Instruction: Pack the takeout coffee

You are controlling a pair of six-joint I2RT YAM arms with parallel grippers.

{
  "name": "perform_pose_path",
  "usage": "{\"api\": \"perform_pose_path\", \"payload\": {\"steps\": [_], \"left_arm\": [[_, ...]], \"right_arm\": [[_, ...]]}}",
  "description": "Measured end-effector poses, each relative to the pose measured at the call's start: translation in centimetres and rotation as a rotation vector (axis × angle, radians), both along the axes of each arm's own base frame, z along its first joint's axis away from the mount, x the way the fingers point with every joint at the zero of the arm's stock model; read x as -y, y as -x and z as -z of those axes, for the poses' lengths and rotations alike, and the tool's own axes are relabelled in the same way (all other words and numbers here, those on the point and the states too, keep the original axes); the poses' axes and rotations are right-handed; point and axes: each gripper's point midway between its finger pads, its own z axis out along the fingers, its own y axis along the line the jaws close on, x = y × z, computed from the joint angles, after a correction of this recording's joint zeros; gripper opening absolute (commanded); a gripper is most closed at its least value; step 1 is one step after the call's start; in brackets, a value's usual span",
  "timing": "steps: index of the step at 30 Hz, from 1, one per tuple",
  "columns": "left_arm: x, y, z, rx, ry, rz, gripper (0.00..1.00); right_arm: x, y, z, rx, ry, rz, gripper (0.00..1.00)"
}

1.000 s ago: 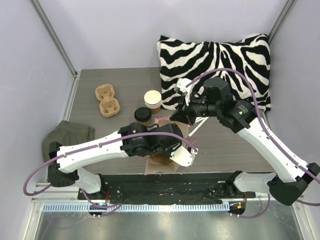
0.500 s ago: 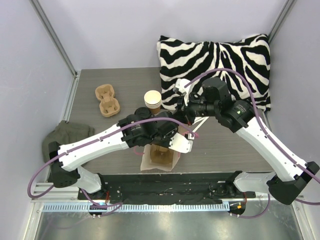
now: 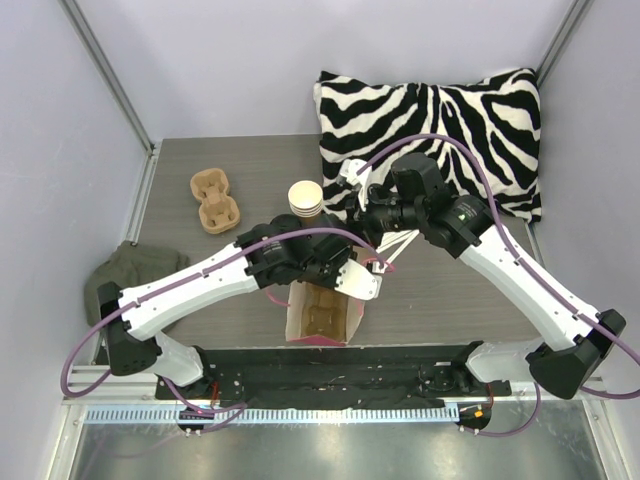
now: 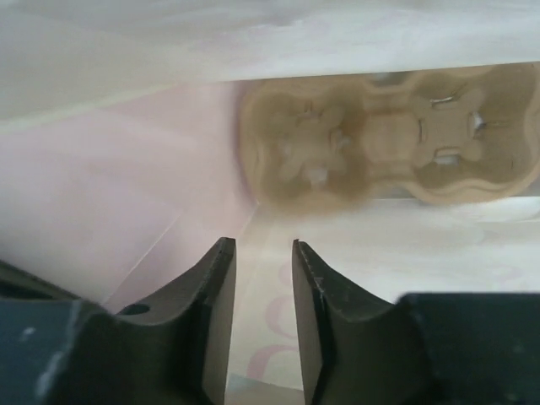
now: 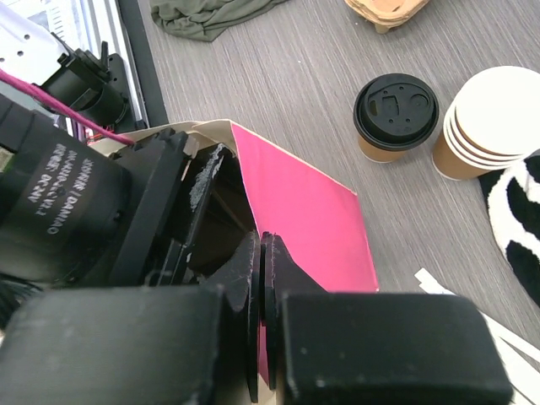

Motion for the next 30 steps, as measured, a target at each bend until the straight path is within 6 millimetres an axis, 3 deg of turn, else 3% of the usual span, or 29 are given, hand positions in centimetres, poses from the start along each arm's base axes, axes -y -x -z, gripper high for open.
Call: {"api": "perform_pose_path", "payload": {"steps": [3,9,14,19,26,30], "left_arm": [[0.2,0.1,-0.6,0.000,0.013,0.007,0.45],[0.9,0.6,-3.8,0.005,0.094,0.031,0.55],[0.7,2.3,-6.0,0.009,0.162,0.079,0.70],[0.7,3.4,-8.0,0.025,0.216,0.113,0.74],[0.4,3.5,-8.0,0.020,0.207,0.111,0.69],[0.3,3.6,-7.2,0.024,0.212,0.112,0.77]], "right_arm": [[0.0,-0.1,0.1,-0.003,0.000,-0.001,0.01],[0.0,-0.3,0.0,-0.002,0.000,0.004,0.01],[0.2,-0.6,-0.1,0.004,0.002,0.016,0.01],[0.2,-0.5,-0.2,-0.005,-0.003,0.022,0.01],[0.3,-0.6,-0.3,-0.004,-0.003,0.036,0.01],[0.4,-0.6,-0.7,0.007,-0.007,0.041,0.01]]}}
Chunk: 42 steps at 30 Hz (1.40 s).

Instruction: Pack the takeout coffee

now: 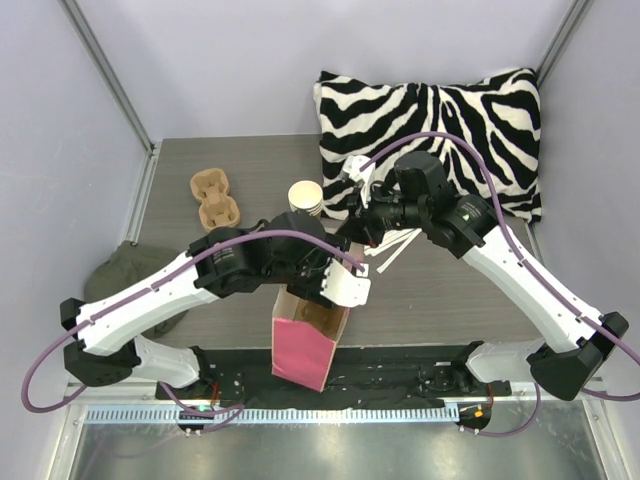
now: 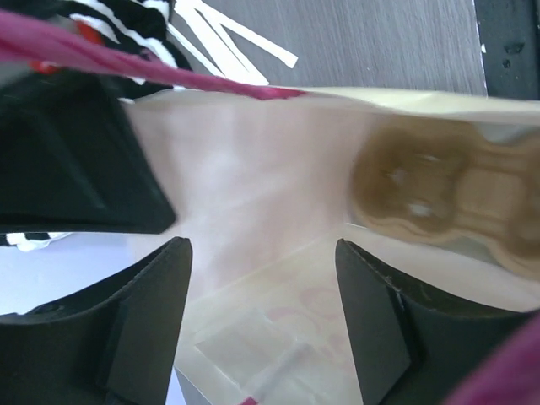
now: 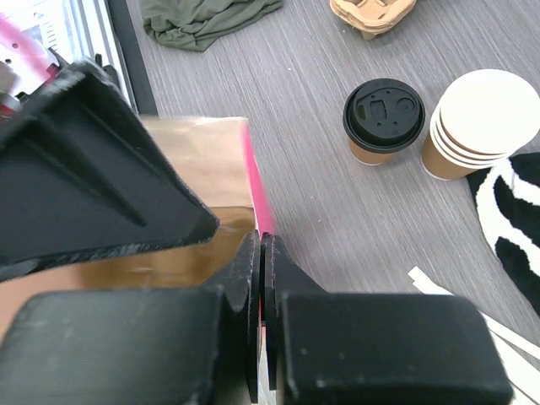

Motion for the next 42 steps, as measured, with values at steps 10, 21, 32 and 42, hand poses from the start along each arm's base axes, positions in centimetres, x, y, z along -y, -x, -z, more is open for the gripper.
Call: {"api": "perform_pose_path", "payload": {"steps": [10,21,32,42], "left_arm": [[-1.0,0.9,2.2,0.001,-0.002,0.045,0.84],[-1.1,2.4,3.2,-0.009,-0.088,0.203,0.84],[-2.9,3.6,5.0,-0.021,-0.250,0.349,0.89],[-3.2,4.1,4.6,-0.002,-0.275,0.422,0.91]], "right_arm": [[0.2,0.0,-0.3,0.010,-0.003,0.007,0.01],[0.2,0.1,-0.4,0.012,-0.004,0.006,0.01],[0.3,-0.1,-0.3,0.016,0.000,0.016,0.01],[0.3,-0.2,-0.3,0.020,0.003,0.019,0.01]]}}
